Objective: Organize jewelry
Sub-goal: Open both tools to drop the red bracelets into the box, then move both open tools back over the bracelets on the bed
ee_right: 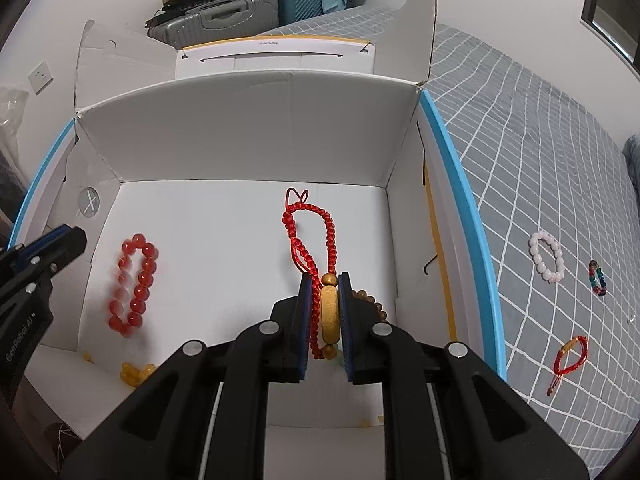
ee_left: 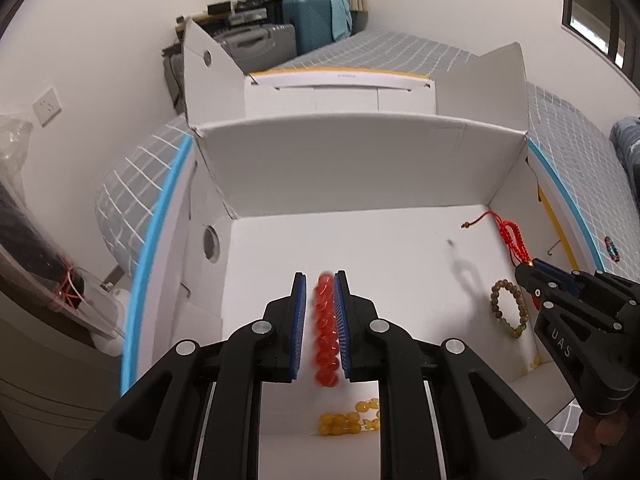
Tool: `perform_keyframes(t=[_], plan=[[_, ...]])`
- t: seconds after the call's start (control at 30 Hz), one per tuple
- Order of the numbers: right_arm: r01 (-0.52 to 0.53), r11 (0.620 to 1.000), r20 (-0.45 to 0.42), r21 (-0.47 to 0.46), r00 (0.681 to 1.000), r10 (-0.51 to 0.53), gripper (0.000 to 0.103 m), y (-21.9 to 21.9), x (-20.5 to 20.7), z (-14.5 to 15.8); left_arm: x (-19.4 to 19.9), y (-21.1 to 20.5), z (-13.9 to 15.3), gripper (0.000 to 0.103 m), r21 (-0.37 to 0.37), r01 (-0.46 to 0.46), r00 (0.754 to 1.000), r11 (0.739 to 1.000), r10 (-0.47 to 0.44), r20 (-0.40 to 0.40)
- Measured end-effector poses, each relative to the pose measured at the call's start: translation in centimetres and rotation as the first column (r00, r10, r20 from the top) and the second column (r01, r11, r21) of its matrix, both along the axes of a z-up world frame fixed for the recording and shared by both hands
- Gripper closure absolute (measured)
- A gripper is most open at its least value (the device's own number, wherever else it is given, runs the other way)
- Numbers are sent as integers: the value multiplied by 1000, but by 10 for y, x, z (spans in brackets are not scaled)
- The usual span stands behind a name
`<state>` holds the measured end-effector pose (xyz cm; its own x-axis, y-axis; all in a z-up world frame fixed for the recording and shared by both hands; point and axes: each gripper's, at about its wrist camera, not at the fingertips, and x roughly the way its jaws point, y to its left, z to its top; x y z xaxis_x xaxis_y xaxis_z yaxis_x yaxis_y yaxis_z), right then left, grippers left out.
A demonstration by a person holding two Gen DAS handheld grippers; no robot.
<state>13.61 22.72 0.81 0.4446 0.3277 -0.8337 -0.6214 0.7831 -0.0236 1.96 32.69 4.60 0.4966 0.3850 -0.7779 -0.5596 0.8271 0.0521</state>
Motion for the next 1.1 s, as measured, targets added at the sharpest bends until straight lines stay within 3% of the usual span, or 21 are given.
perform_keyframes(t=[0.13,0.17,0.27,0.37,0.63,0.97,1.1], plan=[[-4,1000,18,-3,1000,4,86,1,-3,2,0,1,-1,87,-11,-2,1000,1000,2,-5],[-5,1000,22,2,1000,5,81,0,-5,3,0,2,-1,85,-14,-3,1000,1000,3,-6],[-6,1000,39,14,999,5,63,-2,-7,7,-2,3,2,65,-15,-13,1000,1000,14,8],[-12,1000,52,25,999,11,56,-2,-10,12,-6,3,8,44,-5,-27,999,1000,28,33],[-14,997,100,77,995,7,29,-9,-19,30,-11,4,17,23,8,-44,997,999,43,58],[34,990,154,137,986,-55,10,-44,-21,58,-8,-18,37,9,27,-10,994,1000,7,105],[65,989,196,134,976,-91,8,-65,-21,66,0,-35,43,7,39,13,993,999,-18,119]])
